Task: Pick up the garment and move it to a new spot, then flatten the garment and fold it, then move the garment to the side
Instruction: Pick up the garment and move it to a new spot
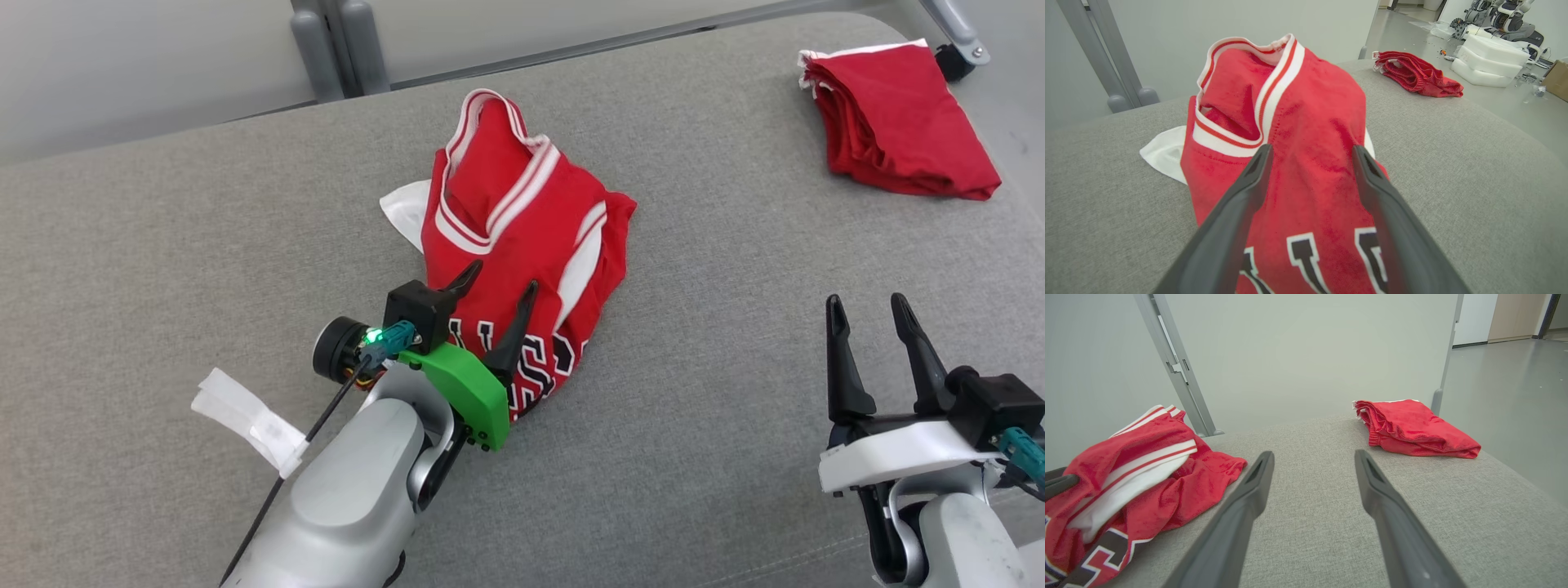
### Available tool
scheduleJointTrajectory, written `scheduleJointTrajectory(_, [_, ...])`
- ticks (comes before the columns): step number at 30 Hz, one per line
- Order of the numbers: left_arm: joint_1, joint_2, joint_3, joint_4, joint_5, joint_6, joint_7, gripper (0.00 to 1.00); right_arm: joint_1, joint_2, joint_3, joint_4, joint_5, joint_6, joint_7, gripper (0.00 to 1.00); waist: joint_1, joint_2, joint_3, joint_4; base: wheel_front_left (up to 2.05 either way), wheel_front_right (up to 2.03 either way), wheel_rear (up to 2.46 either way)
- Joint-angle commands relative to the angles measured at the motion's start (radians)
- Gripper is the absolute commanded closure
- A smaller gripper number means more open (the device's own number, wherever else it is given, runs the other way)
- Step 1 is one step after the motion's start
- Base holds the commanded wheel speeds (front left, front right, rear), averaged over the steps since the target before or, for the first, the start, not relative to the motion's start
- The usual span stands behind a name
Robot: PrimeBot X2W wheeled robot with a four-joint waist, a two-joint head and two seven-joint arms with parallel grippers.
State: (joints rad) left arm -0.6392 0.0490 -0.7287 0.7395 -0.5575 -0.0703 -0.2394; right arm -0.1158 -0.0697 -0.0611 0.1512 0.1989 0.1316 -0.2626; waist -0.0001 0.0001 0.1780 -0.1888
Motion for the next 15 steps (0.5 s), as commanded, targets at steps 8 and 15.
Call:
scheduleJointTrajectory(8, [0.039, 0.061, 0.072, -0.100, 0.060, 0.048, -0.026, 0.00, 0.054, -0.015, 0.001, 0.006, -0.001, -0.002, -0.003, 0.00, 0.0001, -0.0001, -0.094, 0.078, 0.00, 0.00, 0.00])
scheduleJointTrajectory(15, [0.177, 0.143, 0.211, -0.291, 0.128, 0.089, -0.025, 0.00, 0.086, -0.021, 0.006, 0.007, 0.004, -0.002, -0.003, 0.00, 0.0001, -0.0001, -0.155, 0.135, 0.00, 0.00, 0.00])
